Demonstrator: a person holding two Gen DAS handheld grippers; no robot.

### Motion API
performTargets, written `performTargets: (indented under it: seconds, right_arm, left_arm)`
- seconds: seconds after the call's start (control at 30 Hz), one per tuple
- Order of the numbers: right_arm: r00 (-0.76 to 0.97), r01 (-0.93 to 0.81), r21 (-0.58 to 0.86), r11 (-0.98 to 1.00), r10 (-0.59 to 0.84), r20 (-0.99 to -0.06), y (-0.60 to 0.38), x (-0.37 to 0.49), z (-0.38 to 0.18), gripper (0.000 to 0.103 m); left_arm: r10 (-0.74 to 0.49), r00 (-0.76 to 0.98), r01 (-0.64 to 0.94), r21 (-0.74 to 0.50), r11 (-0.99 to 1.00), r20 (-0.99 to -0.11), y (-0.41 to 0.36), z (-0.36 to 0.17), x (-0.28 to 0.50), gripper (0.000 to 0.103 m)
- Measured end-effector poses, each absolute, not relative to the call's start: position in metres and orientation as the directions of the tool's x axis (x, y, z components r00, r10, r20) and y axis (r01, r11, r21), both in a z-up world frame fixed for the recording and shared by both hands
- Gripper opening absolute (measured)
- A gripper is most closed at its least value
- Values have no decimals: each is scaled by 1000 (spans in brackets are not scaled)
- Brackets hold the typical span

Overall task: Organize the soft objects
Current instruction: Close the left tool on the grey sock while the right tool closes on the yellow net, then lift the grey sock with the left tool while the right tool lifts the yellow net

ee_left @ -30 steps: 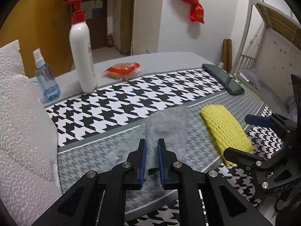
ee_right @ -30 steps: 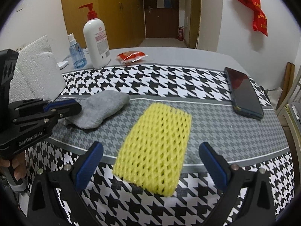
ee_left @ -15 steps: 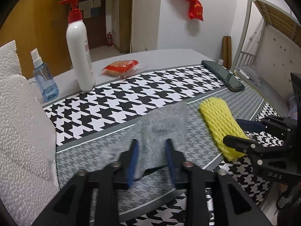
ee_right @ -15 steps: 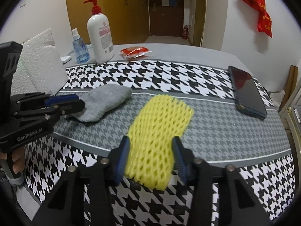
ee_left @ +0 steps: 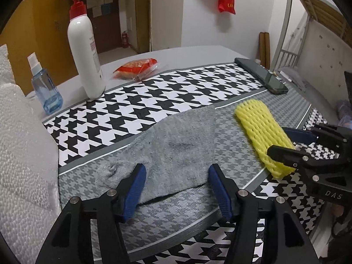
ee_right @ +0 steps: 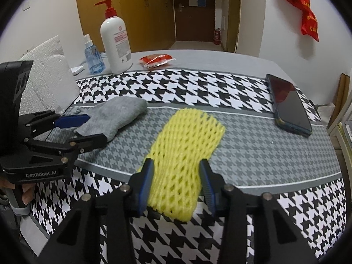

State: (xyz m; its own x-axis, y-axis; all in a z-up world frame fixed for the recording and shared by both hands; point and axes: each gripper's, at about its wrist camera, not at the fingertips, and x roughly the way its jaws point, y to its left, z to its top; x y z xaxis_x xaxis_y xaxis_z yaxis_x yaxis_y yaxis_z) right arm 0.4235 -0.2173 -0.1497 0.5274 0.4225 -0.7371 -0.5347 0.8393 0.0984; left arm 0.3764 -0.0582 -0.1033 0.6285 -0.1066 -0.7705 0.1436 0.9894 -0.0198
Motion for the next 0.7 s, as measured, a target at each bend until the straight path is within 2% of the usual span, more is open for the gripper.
performTargets:
  seconds: [0.13,0.27,0.3,0.4,0.5,0.7]
  right_arm:
    - [527,-538,97,838,423,-737,-216,423,-150,47]
    - [527,-539,95,837,423,-737,-216,423,-150,47]
    - [527,-541,95,836,425,-736,-216,423,-150,47]
    - [525,-544,101,833,431,-734,-216,423,-149,46]
    - [526,-542,113,833,440,-727,-217,424,-148,36]
    - [528,-541,96,835,427,-734,-217,425,-147,29]
  left_arm:
    - [-78,634,130,7,991,-769,-57,-103,376,41]
    - [-60,642,98,4,995,-764,-50,-101,377,15]
    - [-71,643,96,-13,995,-762,-47,-101,378,13]
    - [-92,655,101,-34,994,-750,-45,-97,376,12]
    - [-101,680,128,-19,992,-726,-49,-92,370,12]
    - [-102,686,128,-18,992,-721,-50,-89,370,12]
